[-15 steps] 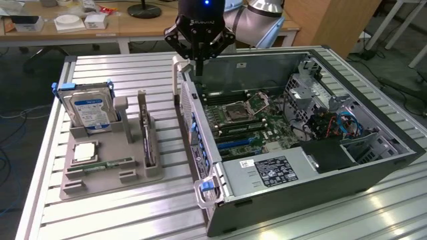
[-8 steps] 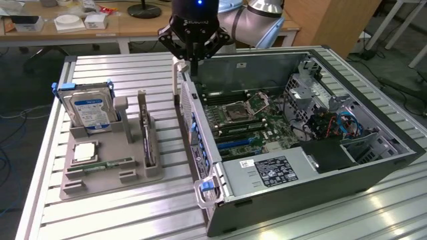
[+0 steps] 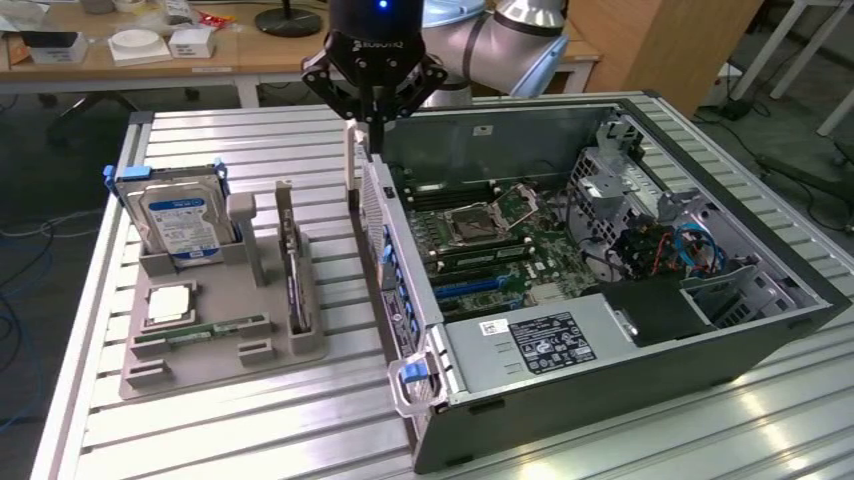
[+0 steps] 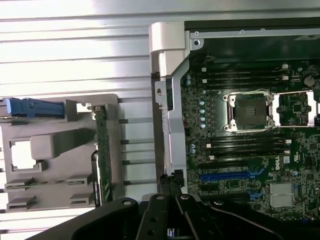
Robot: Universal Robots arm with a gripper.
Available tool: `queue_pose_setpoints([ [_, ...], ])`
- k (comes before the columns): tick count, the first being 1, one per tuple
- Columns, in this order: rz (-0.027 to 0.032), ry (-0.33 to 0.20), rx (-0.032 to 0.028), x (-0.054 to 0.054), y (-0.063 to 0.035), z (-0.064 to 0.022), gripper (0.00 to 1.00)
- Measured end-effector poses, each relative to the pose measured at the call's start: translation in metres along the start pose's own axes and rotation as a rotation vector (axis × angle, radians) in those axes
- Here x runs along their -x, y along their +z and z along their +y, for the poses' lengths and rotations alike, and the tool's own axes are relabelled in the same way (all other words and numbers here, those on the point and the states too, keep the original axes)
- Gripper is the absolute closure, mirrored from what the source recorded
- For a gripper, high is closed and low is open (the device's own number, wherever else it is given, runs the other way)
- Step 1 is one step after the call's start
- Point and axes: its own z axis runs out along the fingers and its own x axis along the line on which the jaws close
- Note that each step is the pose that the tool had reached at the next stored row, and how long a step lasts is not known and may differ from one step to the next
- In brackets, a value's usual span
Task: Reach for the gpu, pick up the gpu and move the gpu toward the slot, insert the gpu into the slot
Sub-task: 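Reach for the gpu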
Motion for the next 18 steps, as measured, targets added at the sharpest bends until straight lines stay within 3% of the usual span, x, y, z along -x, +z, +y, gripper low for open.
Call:
queue_pose_setpoints([
  [18, 0.0000, 0.000, 0.0000, -0.026, -0.0007, -0.0022, 0.90],
])
